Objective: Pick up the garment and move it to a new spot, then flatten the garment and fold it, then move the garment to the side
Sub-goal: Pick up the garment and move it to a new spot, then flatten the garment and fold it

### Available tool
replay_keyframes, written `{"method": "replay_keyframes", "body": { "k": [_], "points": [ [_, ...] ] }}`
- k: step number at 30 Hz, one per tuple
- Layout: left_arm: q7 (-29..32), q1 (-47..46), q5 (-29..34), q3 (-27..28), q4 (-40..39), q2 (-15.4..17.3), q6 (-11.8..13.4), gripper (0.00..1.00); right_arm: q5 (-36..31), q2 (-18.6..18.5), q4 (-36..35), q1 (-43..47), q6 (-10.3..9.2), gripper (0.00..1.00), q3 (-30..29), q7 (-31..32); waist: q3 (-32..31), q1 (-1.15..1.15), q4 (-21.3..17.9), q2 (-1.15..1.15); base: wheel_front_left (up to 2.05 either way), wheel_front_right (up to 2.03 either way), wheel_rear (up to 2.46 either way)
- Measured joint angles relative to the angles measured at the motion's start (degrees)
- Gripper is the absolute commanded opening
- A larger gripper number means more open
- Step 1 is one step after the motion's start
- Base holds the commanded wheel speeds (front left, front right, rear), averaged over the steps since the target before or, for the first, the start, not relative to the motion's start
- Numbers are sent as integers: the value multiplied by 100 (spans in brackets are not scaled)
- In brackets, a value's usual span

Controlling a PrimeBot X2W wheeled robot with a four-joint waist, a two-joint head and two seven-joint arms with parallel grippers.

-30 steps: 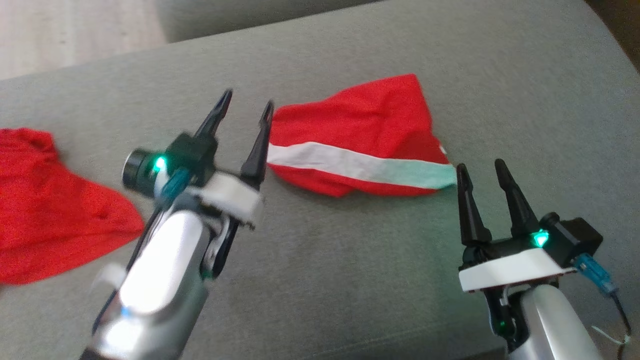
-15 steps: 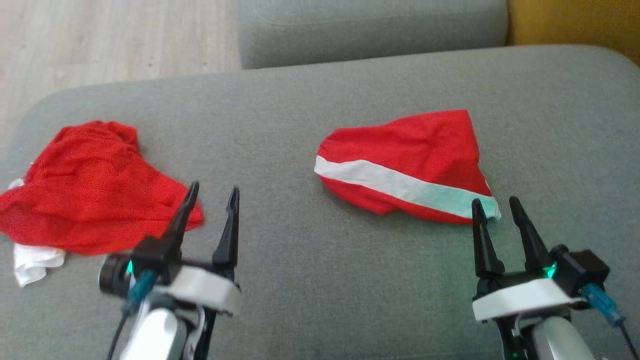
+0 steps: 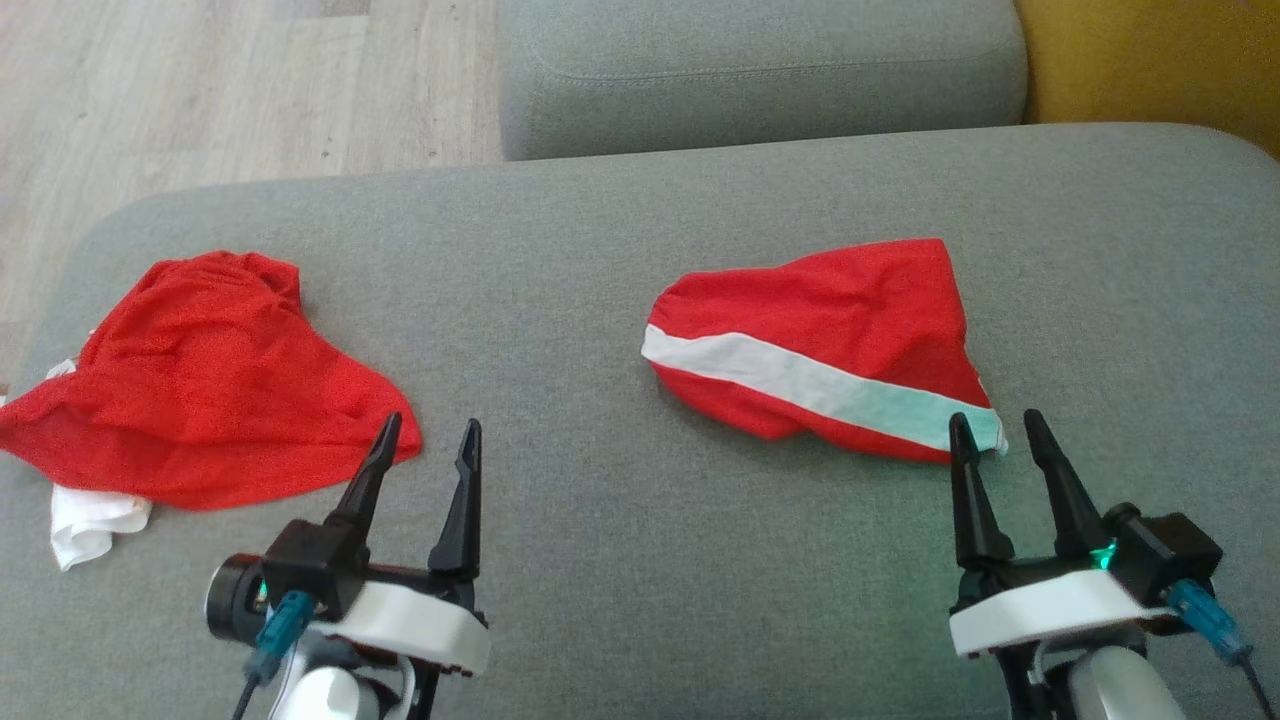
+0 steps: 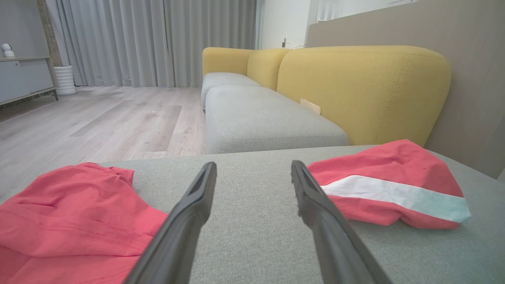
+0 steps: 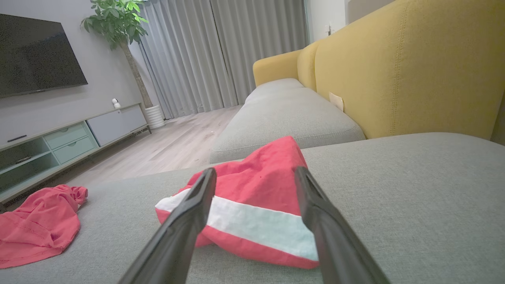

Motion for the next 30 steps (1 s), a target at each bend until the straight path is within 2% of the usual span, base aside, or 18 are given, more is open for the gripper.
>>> {"method": "replay_keyframes", "body": {
  "k": [8,13,23,30],
  "points": [
    [-1,-13,54,96,316,-88,-230,100,-36,-1,0,-1,0,100,80,0,129,0,-115,0,0,0,0],
    [0,-274,148,46,1057,-115,-350,100,-55,-1,-16,-29,0,100,130,0,403,0,-239,0,0,0,0],
    [358,-2368,192,-169,2503,-163,-714,100,-53,-1,-109,-445,0,100,232,0,1151,0,-661,0,0,0,0],
    [700,-3252,35,-369,3461,-203,-856,100,-26,-1,-158,-524,0,100,325,0,1495,0,-1059,0,0,0,0]
  ]
}}
